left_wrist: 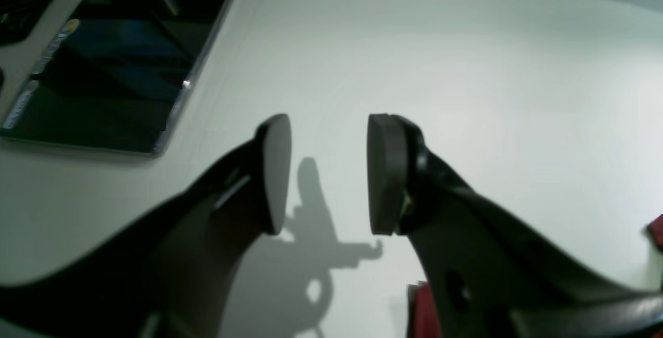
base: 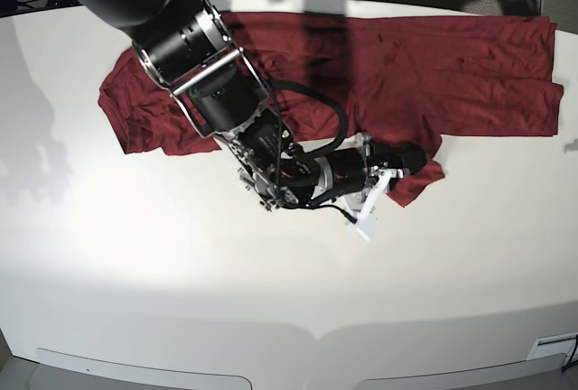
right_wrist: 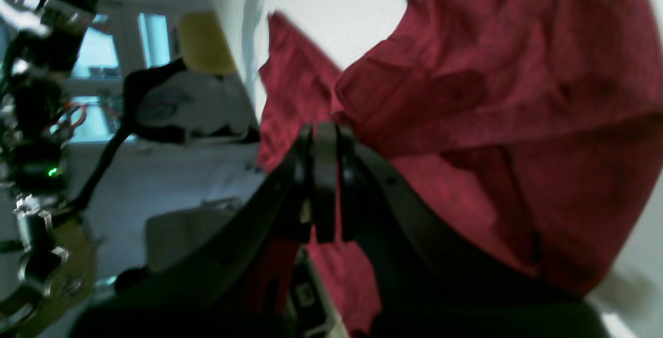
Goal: Fold the T-shirt properly
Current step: 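Drag the held sleeve across the folded body toward the left gripper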
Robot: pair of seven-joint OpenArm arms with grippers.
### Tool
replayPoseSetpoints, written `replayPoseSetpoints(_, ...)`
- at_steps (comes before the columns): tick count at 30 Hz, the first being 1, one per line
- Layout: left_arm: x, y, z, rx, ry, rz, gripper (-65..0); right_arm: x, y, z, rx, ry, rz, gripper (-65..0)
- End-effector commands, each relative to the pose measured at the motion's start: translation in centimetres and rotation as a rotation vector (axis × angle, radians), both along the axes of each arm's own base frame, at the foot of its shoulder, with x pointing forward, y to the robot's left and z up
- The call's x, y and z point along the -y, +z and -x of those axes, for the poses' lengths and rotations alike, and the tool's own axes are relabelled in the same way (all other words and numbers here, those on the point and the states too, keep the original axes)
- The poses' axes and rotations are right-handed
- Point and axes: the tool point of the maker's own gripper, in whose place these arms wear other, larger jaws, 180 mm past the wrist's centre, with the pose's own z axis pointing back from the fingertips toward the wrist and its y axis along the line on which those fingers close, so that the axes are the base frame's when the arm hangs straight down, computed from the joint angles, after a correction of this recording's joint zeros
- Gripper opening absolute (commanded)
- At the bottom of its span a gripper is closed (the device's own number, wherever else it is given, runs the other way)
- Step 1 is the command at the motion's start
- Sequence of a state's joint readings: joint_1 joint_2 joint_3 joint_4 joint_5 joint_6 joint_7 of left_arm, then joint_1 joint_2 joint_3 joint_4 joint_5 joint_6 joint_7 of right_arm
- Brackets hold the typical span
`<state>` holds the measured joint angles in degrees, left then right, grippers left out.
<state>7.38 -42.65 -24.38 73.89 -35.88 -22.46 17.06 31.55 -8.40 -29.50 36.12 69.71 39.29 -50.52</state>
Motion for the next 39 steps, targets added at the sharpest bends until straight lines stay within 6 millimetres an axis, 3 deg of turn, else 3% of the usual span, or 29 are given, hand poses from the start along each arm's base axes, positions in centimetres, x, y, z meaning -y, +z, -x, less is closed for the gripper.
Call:
replayPoseSetpoints(1,-0.6,2.4,-0.8,0.053,-0.002,-0.027,-40.9,-0.8,2.2,-0.4,0.024,0.025,-0.055,-65.0)
replayPoseSetpoints(7,-0.3,1.8,-0.6,0.044,0.000,-0.012,-40.9,-1.6,2.8,4.3,-0.076,0.221,-0.095,-65.0)
replayPoseSetpoints(10,-0.3,1.5,-0.5,0.031,0.001,-0.010,-40.9,-1.2,1.2,7.5,-0.080,0.372,-0.009,-65.0)
replayPoseSetpoints(16,-0.3,1.2,-0.4,0.013,0.002,-0.007,-40.9,-1.7,0.7,10.2,-0.030,0.491,0.039,-65.0)
replayPoseSetpoints(20,-0.1,0.7,-0.3,0.002,0.005,0.007,-40.9,-2.9,2.4,8.9,0.013,0.427,-0.025,-65.0)
replayPoseSetpoints(30,2.2,-2.3,0.2,-0.014,0.014,0.099,-40.9,-4.0,9.3,2.4,0.143,0.218,-0.202,-65.0)
replayPoseSetpoints(39,2.7,-3.0,0.4,-0.026,0.016,0.116,-40.9,-4.1,10.0,1.6,0.161,0.197,-0.213,-65.0)
